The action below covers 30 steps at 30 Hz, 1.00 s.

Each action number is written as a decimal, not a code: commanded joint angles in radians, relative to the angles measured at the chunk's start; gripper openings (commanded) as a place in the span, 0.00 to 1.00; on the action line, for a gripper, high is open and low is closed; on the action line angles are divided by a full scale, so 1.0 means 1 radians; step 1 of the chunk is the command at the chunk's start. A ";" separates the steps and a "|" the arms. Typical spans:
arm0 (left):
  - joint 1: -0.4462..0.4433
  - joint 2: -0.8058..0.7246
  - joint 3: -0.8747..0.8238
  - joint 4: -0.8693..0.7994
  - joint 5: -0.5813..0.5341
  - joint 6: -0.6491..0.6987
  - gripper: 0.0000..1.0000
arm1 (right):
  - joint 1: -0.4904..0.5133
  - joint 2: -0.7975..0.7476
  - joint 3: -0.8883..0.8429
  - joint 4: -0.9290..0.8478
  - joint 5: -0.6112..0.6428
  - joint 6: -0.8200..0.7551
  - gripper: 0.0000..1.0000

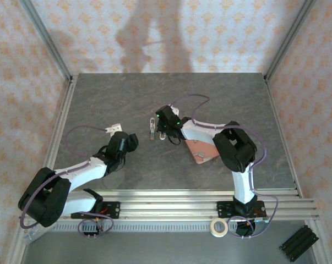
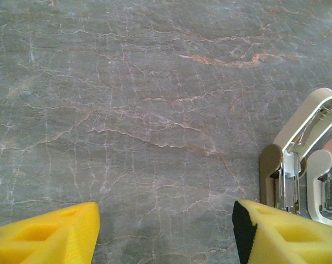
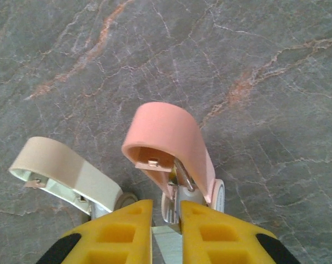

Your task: Load the staples into the stapler

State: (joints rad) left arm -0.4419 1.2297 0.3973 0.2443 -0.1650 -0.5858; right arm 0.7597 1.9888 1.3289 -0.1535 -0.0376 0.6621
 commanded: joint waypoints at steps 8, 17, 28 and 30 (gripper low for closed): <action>0.025 0.004 0.002 0.021 0.000 0.030 0.66 | 0.019 -0.002 0.013 -0.044 0.092 0.020 0.17; 0.026 -0.030 -0.012 0.005 -0.004 0.021 0.66 | 0.024 -0.012 -0.010 -0.020 0.074 0.036 0.17; 0.026 -0.039 -0.009 -0.003 -0.005 0.021 0.66 | 0.026 -0.012 -0.033 -0.007 0.055 0.053 0.17; 0.026 -0.040 -0.009 -0.004 -0.005 0.022 0.66 | 0.026 -0.015 -0.037 -0.017 0.061 0.053 0.17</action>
State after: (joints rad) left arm -0.4229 1.2041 0.3969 0.2436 -0.1577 -0.5743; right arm 0.7784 1.9888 1.3079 -0.1635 0.0002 0.6994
